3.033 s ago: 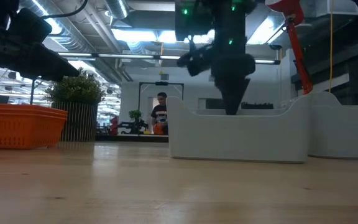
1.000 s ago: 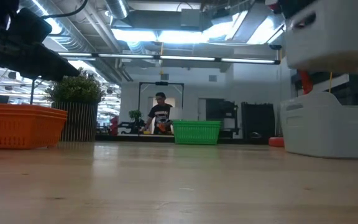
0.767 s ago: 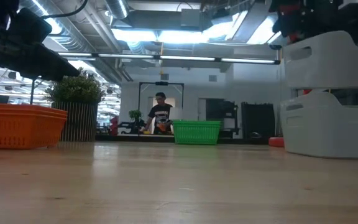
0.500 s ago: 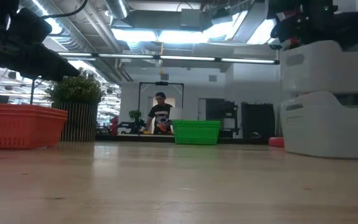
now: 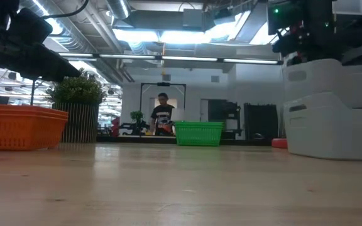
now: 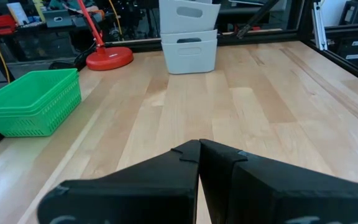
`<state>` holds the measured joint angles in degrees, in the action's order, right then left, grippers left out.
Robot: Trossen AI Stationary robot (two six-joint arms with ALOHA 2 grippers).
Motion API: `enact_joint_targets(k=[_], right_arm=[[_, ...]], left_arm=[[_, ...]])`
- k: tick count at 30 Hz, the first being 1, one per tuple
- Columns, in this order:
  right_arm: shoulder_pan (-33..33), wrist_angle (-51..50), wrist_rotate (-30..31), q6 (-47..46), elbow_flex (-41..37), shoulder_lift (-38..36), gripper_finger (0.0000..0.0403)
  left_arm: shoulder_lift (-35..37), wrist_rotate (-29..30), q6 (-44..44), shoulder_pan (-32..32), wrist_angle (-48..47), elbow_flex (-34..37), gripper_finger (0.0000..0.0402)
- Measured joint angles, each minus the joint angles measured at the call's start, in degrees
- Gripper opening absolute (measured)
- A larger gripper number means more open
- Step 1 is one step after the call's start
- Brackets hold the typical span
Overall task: Stack baskets by color
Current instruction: Stack the left gray bin onto the right gray bin
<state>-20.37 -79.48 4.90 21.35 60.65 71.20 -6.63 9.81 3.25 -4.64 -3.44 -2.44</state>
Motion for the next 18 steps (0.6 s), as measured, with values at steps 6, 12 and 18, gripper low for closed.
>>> enact_joint_targets(k=[6,12,18], right_arm=[[-0.03,2.64,-0.13,0.84,-1.92,0.00,0.0003],[-0.03,3.47,0.01,-1.78,-1.95,0.00,0.0004],[-0.03,3.44,-3.01,-2.21,-1.95,0.00,0.0030]], left_arm=[[0.00,-0.01,-0.02,0.00,0.00,0.00,0.0000],[0.00,0.02,-0.02,0.00,0.01,0.00,0.0000],[0.00,0.00,0.00,0.00,0.00,0.00,0.0000]])
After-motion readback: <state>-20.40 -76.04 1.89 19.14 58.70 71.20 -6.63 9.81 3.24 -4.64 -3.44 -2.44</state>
